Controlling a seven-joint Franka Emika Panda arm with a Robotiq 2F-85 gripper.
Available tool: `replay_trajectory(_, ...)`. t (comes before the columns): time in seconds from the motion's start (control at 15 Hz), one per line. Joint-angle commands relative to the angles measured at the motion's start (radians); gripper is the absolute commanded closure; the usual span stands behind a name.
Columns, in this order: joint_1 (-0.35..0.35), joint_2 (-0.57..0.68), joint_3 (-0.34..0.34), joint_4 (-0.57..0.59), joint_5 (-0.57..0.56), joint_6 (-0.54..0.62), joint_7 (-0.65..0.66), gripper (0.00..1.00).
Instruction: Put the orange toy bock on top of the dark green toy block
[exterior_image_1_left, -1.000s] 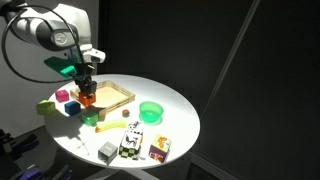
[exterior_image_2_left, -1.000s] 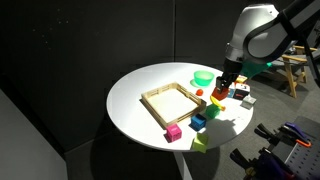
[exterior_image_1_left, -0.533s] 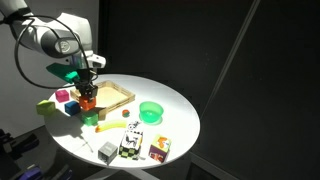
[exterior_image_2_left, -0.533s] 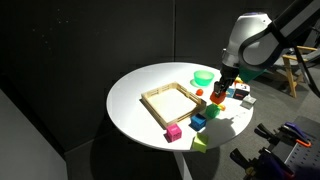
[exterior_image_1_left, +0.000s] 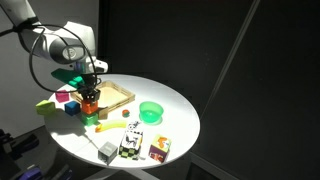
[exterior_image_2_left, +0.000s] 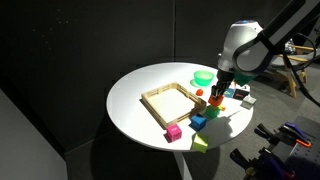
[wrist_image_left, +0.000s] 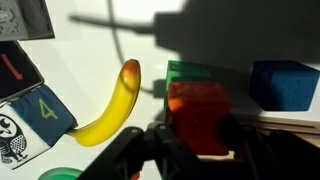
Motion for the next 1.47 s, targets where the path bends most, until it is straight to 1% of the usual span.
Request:
replay_trajectory(0.0,0.009,0.036,-0.02,0.035,-0.024,0.006,-0.011,0.78)
replay_trajectory(0.87,0.028,0.064,-0.023,0.05,-0.021,0.0,-0.007,0.78)
replay_trajectory(0.93,0.028,0.064,-0.023,0.049,-0.019,-0.001,-0.008,0.67)
replay_trajectory(1.0,0.029,0.064,-0.023,0.049,-0.019,-0.001,-0.007,0.28)
replay_trajectory(1.07,0.029,0.063,-0.024,0.048,-0.019,-0.001,-0.008,0.28)
replay_trajectory(1.13,0.029,0.063,-0.024,0.047,-0.019,-0.001,-0.008,0.25)
replay_trajectory(1.33,0.03,0.058,-0.025,0.045,-0.019,-0.001,-0.01,0.03)
replay_trajectory(1.4,0.03,0.055,-0.024,0.044,-0.017,-0.001,-0.011,0.0)
